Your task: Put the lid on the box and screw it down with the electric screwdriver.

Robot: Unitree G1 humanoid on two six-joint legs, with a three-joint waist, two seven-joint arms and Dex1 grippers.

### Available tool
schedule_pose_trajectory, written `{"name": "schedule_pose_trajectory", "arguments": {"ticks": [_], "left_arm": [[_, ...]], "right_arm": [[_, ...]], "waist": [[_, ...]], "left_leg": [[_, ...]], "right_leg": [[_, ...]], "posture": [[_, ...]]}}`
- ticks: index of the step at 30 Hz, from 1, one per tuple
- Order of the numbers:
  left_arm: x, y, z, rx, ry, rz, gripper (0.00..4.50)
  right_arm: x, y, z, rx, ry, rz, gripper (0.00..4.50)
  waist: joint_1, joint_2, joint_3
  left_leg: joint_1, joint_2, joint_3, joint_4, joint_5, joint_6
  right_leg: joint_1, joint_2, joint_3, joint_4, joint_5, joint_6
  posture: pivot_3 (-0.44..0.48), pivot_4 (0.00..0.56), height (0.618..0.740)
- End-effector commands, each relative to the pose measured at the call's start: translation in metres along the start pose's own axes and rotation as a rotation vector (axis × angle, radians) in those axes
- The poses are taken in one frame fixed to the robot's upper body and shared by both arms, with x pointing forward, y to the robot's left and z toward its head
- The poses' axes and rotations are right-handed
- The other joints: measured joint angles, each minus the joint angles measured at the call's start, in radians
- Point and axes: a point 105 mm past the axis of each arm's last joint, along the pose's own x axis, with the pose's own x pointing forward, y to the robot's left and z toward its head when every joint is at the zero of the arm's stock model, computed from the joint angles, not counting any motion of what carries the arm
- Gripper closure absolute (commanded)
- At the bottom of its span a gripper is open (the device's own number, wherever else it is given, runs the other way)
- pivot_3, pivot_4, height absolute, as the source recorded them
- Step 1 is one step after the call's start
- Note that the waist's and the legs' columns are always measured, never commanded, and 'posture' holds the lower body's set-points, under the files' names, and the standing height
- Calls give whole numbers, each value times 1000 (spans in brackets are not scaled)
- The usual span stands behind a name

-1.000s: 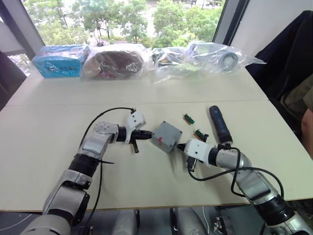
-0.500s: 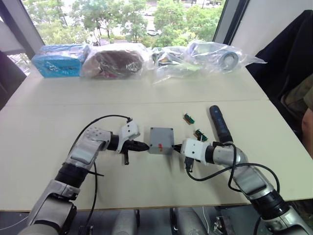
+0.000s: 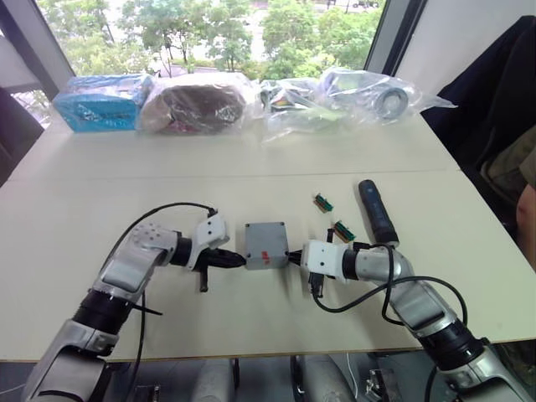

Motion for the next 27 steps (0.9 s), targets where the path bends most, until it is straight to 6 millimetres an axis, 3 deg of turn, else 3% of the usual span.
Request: {"name": "schedule_pose_trajectory", "arguments": {"ticks": [1, 3, 6, 9, 13, 18, 27], "left_arm": [[-17, 1, 8, 25, -25, 31, 4500], [-27, -2, 7, 17, -30, 43, 4500], [-44, -8, 18, 23, -67, 70, 4500], [-54, -16, 48, 55, -151, 78, 4500], [-57, -20, 72, 94, -214, 100, 4500], [-55, -26, 92, 138, -271, 98, 4500], [-54, -23, 97, 140, -288, 103, 4500]], "right_arm": [[-15, -10, 5, -3, -18, -68, 4463], [-27, -15, 1, 29, -6, -122, 4463], [-50, -28, -4, 158, 2, -231, 3715], [-69, -40, -6, 274, 0, -314, 2463], [-83, -48, -14, 409, 2, -368, 921], [-90, -53, -25, 606, -2, -412, 921], [-83, -55, -37, 753, 34, -405, 921]], "waist": [[1, 0, 0], [1, 1, 1], [2, 1, 1], [4, 1, 2], [5, 1, 2], [3, 1, 2], [0, 1, 2]], "left_leg": [[0, 0, 0, 0, 0, 0], [0, 0, 0, 0, 0, 0], [-5, 0, 0, 0, 0, 0], [-8, 0, 0, 1, 0, 0], [-8, 0, 0, 1, 0, 0], [-8, 0, 0, 1, 0, 0], [-8, 0, 0, 1, 0, 0]], "right_leg": [[0, 0, 0, 0, 0, 0], [0, 0, 0, 0, 0, 0], [-4, -1, 0, 0, 0, 0], [-7, -1, 0, 1, 0, 0], [-7, -1, 0, 1, 1, 0], [-7, -1, 0, 1, 1, 1], [-8, 0, 0, 1, 1, 1]], "posture": [[0, 150, 740], [0, 150, 740], [0, 150, 740], [0, 150, 740], [0, 150, 740], [0, 150, 740], [0, 150, 740]]}}
